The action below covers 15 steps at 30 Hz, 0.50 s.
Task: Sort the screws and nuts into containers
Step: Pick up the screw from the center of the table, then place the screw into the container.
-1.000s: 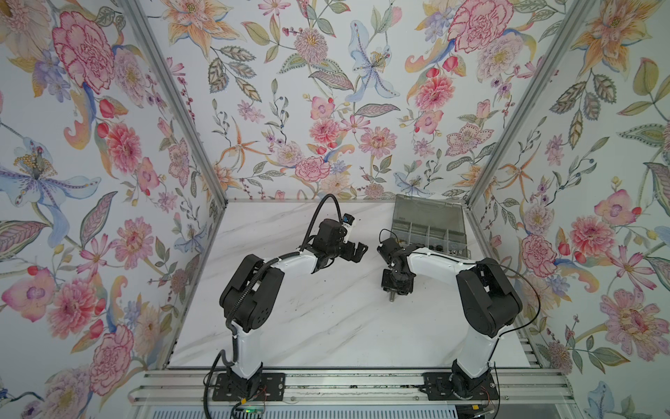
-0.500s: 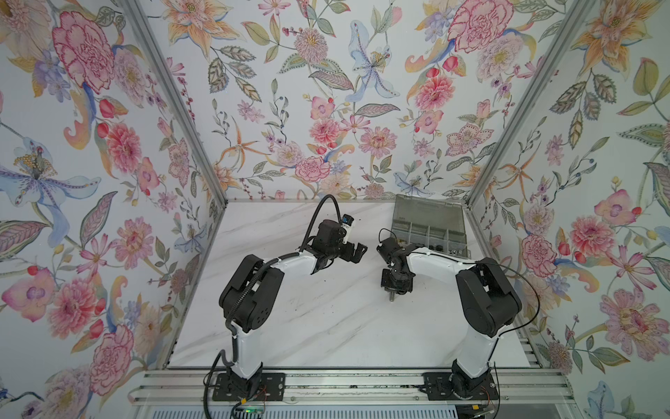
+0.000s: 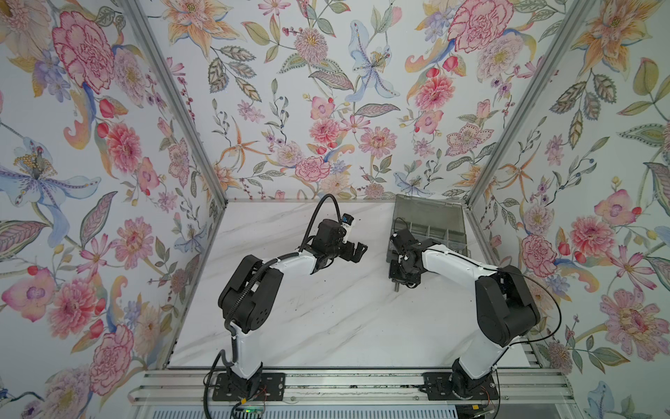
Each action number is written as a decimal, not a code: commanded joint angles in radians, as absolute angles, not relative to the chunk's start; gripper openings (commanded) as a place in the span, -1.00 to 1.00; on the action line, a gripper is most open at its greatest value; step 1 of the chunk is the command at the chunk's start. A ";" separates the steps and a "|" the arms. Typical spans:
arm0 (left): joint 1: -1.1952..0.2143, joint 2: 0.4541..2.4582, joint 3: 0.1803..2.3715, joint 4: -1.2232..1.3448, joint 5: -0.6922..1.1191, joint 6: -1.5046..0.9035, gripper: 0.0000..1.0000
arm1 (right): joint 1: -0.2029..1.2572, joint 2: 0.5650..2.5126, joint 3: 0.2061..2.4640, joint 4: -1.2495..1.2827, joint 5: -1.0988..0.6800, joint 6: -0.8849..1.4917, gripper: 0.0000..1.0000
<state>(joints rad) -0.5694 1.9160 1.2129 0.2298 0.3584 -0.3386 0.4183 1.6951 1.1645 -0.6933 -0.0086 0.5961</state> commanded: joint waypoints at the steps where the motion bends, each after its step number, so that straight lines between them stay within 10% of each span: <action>1: -0.557 1.873 1.195 0.247 0.351 -0.345 0.99 | 0.331 1.618 1.191 -0.695 -0.050 0.531 -1.00; 15: -0.559 1.877 1.199 0.244 0.352 -0.345 0.99 | -0.031 1.665 1.345 -0.733 -0.010 0.238 -1.00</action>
